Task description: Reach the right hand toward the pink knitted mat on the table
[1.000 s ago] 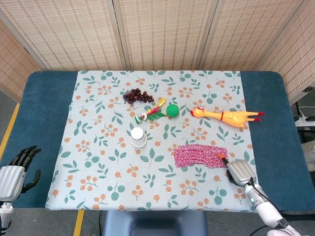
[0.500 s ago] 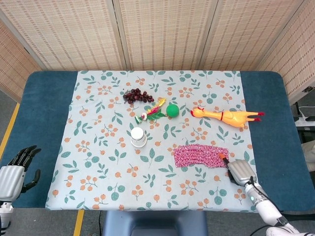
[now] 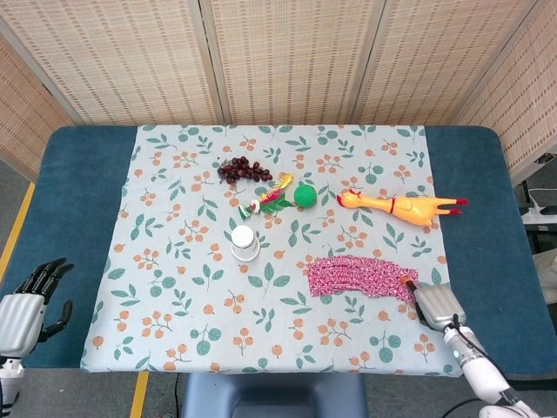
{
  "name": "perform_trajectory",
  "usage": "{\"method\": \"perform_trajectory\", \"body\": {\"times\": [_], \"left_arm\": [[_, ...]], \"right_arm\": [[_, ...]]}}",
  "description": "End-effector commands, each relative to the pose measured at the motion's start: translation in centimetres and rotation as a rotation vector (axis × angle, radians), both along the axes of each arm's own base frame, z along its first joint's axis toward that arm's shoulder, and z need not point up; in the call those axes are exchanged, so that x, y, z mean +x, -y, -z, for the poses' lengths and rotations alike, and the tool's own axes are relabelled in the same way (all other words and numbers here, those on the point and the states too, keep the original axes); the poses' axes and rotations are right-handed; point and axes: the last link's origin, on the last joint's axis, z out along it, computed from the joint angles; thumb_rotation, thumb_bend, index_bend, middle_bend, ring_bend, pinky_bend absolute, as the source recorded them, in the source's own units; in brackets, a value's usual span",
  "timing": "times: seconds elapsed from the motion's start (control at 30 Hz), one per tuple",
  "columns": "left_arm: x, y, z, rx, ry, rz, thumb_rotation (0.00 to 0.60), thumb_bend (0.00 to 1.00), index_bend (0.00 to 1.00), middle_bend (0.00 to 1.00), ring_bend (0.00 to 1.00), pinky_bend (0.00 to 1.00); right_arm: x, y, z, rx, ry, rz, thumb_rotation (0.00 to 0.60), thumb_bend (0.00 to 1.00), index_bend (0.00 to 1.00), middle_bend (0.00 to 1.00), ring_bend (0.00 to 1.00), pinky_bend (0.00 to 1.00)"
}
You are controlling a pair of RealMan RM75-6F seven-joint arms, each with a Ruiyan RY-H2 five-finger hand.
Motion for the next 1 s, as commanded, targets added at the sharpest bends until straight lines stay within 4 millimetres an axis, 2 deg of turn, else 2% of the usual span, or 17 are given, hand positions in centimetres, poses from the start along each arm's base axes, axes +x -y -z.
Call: {"method": "perform_trajectory", "body": {"times": [0.03, 0.5, 0.77, 1.0], "left_arm": [[0.0, 0.0, 0.0, 0.001, -0.001, 0.001, 0.600, 0.49, 0.17, 0.12, 0.13, 0.34], [0.0, 0.0, 0.0, 0.000, -0.002, -0.001, 0.600, 0.49, 0.18, 0.12, 0.13, 0.34], [0.0, 0.0, 0.0, -0.002, -0.001, -0.002, 0.600, 0.49, 0.18, 0.12, 0.13, 0.34], [0.0, 0.0, 0.1, -0.006, -0.005, -0.002, 0.600, 0.49, 0.18, 0.12, 0.13, 0.34]], "right_arm": [[-0.4, -0.4, -0.6, -0.004, -0.028, 0.010, 0.600, 0.75, 0.39, 0.77, 0.85, 0.95], [-1.0, -1.4, -2.0, 0.005, -0.123, 0.035, 0.600, 0.75, 0.43, 0.77, 0.85, 0.95], [0.1, -1.4, -2.2, -0.038, -0.086, -0.004, 0.600, 0.75, 0.48, 0.77, 0.85, 0.95], [1.9, -0.8, -1.5, -0.090, 0.035, -0.090, 0.600, 0.75, 0.43, 0.77, 0.85, 0.95]]}}
